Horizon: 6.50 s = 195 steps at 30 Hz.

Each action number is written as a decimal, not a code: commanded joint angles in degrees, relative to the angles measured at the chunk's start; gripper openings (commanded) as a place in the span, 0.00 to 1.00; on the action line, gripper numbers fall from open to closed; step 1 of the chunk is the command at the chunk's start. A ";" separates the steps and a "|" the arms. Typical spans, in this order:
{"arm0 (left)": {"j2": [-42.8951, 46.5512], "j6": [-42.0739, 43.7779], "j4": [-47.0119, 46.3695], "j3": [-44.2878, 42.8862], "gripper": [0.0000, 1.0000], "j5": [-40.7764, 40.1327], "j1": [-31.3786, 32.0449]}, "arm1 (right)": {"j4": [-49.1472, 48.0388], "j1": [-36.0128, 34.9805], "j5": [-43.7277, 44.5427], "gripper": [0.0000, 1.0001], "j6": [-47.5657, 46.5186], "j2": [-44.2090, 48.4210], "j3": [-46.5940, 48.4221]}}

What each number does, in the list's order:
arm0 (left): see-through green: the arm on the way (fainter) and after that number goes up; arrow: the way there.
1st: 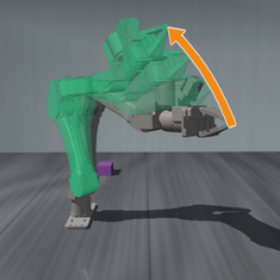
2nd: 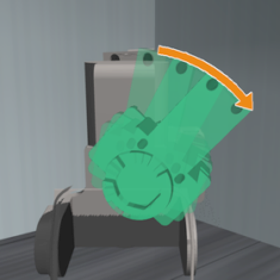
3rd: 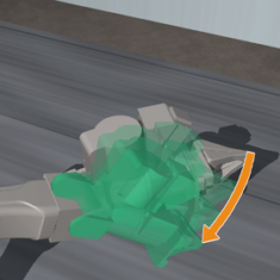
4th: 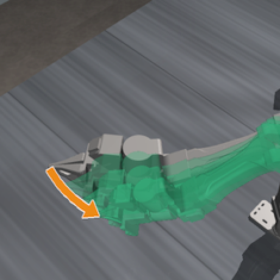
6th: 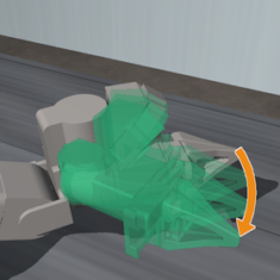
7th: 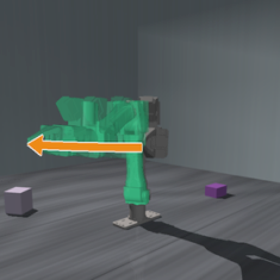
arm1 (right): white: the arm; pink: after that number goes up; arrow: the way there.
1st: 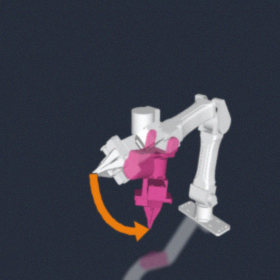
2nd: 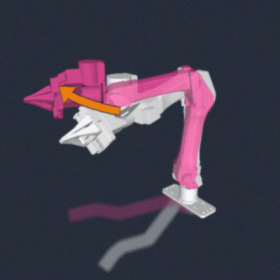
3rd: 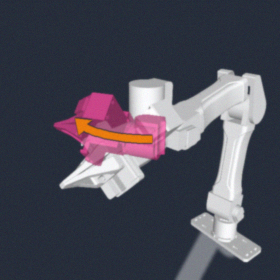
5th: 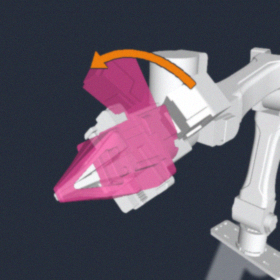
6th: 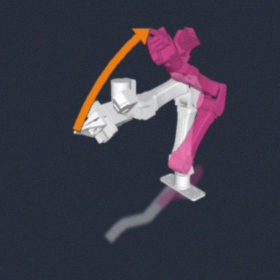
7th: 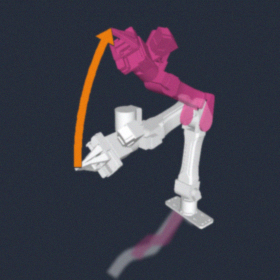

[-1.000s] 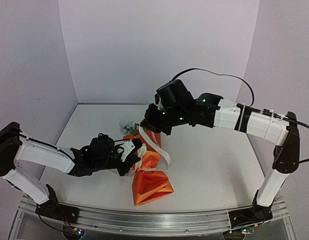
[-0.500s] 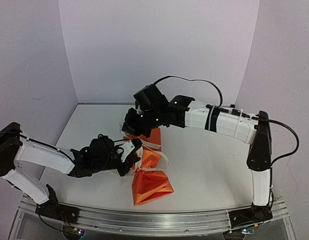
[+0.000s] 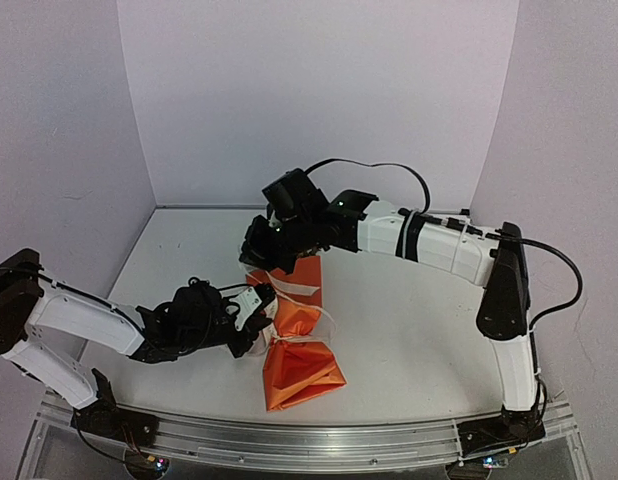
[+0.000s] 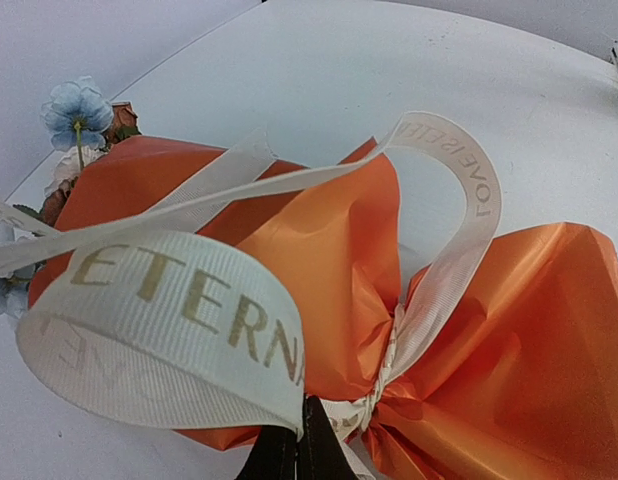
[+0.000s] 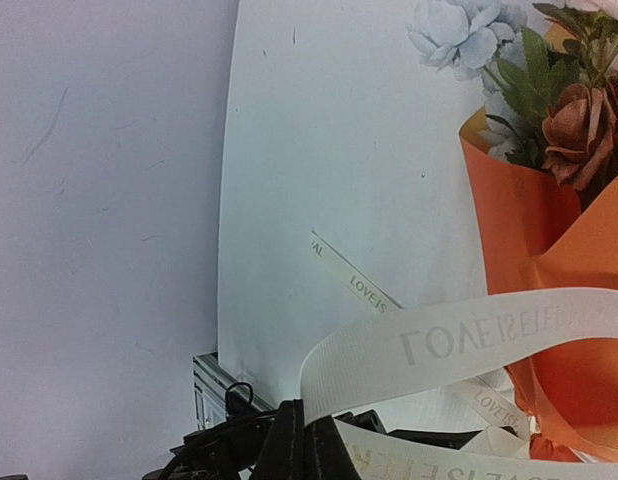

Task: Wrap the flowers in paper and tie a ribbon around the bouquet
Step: Cross the half-tied ribbon over the folded bouquet.

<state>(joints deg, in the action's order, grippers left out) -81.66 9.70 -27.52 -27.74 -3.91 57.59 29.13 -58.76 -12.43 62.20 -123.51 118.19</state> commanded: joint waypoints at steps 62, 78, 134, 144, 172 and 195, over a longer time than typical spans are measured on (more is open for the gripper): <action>1.31 -2.11 -7.73 1.52 0.00 -9.81 3.57 | -18.35 6.50 -2.11 0.57 -25.06 20.64 -51.30; 1.25 -1.39 -6.50 1.25 0.00 -7.52 3.60 | -14.10 3.84 9.26 0.00 -24.36 28.92 -48.46; 1.17 -6.33 -11.38 3.83 0.00 -6.00 3.58 | -6.20 -2.77 10.25 0.53 -25.51 25.01 -36.56; 0.23 -3.56 -8.92 1.54 0.00 -4.65 3.59 | -4.20 -3.11 5.07 0.56 -24.30 22.69 -31.14; -2.50 1.69 -8.24 -1.41 0.00 -9.57 3.67 | 5.59 -3.69 4.48 0.61 -3.51 20.26 -25.90; -1.94 0.63 -8.57 -0.81 0.00 -9.11 3.67 | 8.39 -3.70 2.30 0.24 -4.81 14.76 -22.06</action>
<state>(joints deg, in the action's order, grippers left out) -83.96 10.65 -35.40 -27.05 -12.25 61.08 36.15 -62.19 -10.57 58.26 -108.22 93.55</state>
